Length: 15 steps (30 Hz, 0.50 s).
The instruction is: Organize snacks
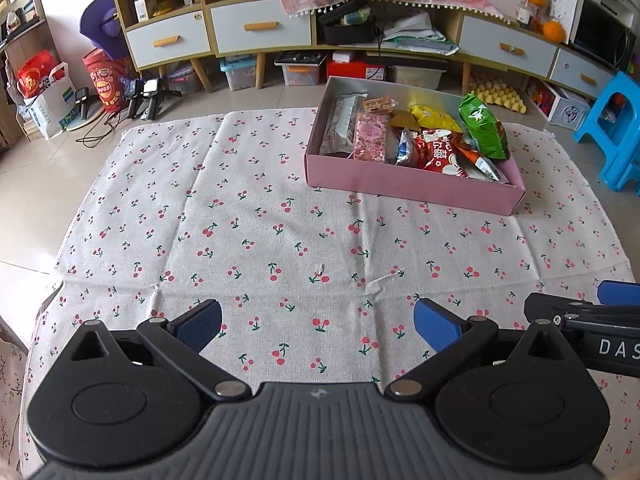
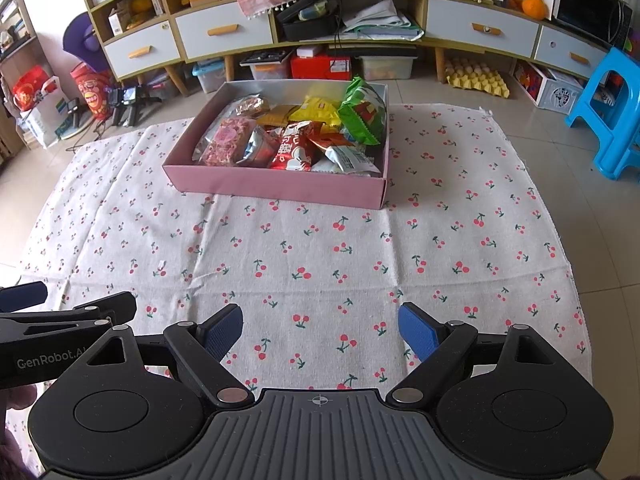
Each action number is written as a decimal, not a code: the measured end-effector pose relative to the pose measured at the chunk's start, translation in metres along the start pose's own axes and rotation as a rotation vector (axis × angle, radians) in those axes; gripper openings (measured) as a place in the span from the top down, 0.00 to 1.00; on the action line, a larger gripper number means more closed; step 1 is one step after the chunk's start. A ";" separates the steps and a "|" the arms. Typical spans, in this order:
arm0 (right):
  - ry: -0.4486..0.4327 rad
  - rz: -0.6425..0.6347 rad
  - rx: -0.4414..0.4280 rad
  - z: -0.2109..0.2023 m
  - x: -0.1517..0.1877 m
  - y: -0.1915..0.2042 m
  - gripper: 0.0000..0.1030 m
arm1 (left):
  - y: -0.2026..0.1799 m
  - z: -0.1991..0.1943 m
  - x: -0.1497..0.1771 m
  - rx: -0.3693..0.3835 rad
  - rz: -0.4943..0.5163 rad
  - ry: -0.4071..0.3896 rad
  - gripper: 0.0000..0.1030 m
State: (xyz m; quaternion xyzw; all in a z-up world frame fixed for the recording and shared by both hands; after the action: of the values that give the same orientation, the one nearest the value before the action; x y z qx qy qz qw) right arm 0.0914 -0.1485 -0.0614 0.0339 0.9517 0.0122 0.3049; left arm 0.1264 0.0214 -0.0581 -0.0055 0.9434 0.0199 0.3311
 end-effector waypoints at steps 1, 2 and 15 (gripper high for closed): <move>0.000 -0.001 0.000 0.000 0.000 0.000 0.16 | 0.000 0.000 0.000 0.000 0.000 0.000 0.01; 0.000 -0.001 0.000 0.000 0.000 0.000 0.16 | 0.000 0.000 0.000 0.000 0.000 0.000 0.01; 0.002 -0.001 0.002 0.000 0.000 0.000 0.16 | 0.003 0.000 0.000 -0.013 0.002 0.000 0.01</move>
State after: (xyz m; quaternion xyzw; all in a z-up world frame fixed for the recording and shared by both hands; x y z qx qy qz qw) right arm 0.0912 -0.1485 -0.0615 0.0336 0.9520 0.0111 0.3042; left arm 0.1264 0.0245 -0.0576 -0.0069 0.9433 0.0261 0.3309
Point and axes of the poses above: each gripper's, at about its wrist camera, not at the fingertips, and z roughly the way its jaws point, y to its left, x to its underside, the point moved 9 cm from there along z, roughly the way its jaws point, and after that the axes turned 4 degrees about -y, right-handed, at the moved point
